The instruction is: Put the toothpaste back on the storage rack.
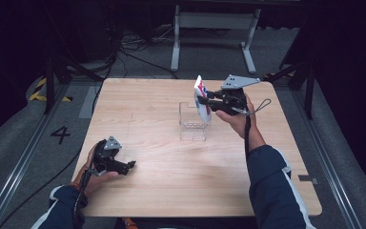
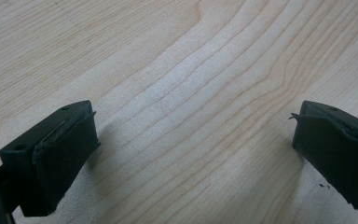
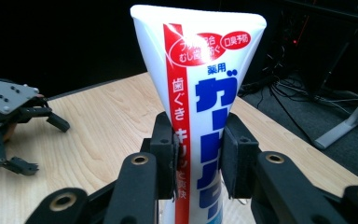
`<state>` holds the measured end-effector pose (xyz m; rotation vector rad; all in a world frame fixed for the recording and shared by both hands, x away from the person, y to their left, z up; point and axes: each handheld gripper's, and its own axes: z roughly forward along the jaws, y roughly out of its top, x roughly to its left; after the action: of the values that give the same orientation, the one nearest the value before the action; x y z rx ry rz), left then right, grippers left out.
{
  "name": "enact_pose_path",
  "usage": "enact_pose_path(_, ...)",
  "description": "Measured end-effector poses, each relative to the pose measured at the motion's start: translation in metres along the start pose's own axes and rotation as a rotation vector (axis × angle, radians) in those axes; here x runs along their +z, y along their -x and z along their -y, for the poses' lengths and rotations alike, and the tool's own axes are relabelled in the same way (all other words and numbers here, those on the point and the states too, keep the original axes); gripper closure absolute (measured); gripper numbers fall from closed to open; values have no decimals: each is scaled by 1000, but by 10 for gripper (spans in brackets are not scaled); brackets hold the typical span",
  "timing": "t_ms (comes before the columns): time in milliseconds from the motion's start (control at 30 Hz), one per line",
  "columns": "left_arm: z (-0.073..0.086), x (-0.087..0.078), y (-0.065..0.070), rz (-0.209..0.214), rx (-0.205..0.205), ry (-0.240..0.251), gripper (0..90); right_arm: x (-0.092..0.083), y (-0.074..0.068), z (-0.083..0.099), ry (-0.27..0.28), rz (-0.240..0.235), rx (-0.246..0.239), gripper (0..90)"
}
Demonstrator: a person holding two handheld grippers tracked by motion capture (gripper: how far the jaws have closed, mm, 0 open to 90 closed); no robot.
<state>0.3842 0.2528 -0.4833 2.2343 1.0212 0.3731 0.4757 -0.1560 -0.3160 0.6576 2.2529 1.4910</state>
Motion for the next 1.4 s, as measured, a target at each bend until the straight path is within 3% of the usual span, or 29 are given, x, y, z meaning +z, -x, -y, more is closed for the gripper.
enact_pose_path(467,0,0,0,1,0,-2,4,19,10,14,-16,-24,1,705)
enact_pose_path(933,0,0,0,-1,-5,2,5,31,20,34,-37,8,29,703)
enact_pose_path(1400,0,0,1,-4,-5,1,5,38,17,58,-82,-21,25,699)
